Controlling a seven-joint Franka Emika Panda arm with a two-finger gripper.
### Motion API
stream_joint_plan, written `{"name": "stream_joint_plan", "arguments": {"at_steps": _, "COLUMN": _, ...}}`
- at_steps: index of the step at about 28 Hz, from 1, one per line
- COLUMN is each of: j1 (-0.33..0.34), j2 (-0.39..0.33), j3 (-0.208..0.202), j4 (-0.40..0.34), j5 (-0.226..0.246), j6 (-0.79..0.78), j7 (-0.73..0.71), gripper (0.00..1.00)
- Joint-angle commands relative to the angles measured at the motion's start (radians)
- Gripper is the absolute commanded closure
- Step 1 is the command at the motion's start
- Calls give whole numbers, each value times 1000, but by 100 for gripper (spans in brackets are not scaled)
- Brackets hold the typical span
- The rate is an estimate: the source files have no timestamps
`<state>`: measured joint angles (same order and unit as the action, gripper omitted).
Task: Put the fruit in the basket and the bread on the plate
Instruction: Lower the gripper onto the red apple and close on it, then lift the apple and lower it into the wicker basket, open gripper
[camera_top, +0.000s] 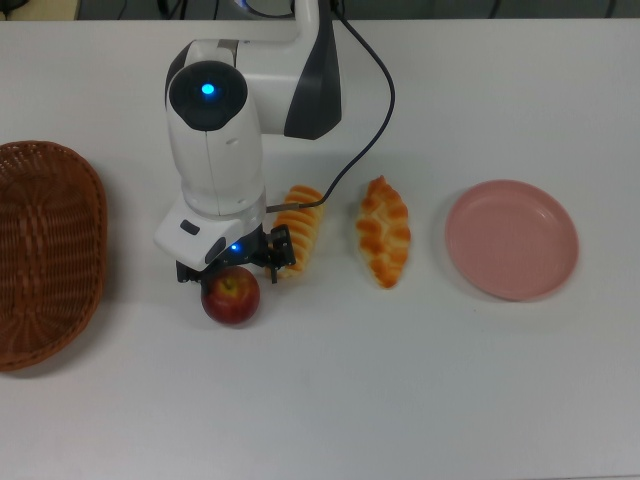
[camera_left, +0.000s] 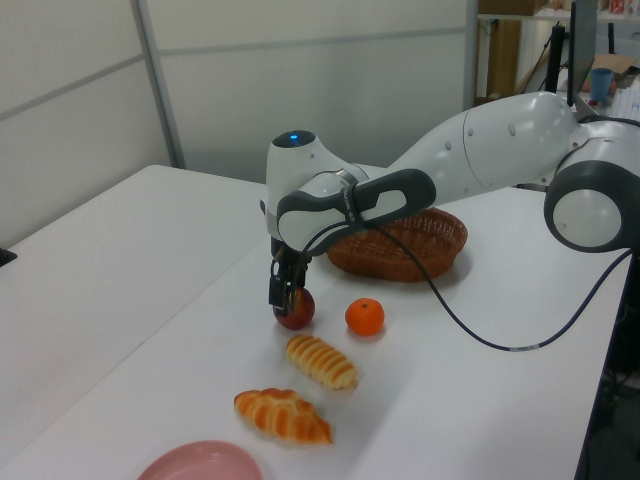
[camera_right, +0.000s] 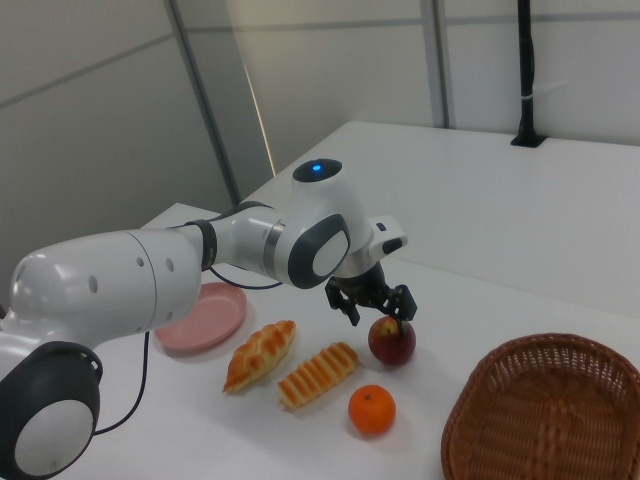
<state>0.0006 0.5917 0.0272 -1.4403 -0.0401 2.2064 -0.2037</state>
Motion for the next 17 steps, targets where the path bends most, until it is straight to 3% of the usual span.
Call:
{"name": "stream_joint_plan", "arguments": {"at_steps": 1, "j1": 7, "j2": 0, "j3": -9, "j4": -12, "j5": -43, "j6": 47, "j7": 20, "gripper": 0}}
{"name": "stream_joint_plan", "arguments": {"at_steps": 9, "j1": 18, "j2": 30, "j3": -9, "j4": -14, "j5": -132, "j6": 49, "j7": 23, "gripper": 0}}
{"name": "stream_joint_plan", "arguments": {"at_steps": 15, "j1": 21, "j2": 50, "j3": -9, "j4": -12, "j5": -162, "j6": 55, "j7": 27, "gripper": 0}}
{"name": "stream_joint_plan", "arguments": {"at_steps": 16, "j1": 21, "j2": 50, "j3": -9, "j4": -12, "j5": -168, "j6": 55, "j7": 27, "gripper": 3}}
{"name": "stream_joint_plan", "arguments": {"at_steps": 17, "j1": 22, "j2": 50, "j3": -9, "j4": -12, "j5": -175, "j6": 55, "j7": 27, "gripper": 13}}
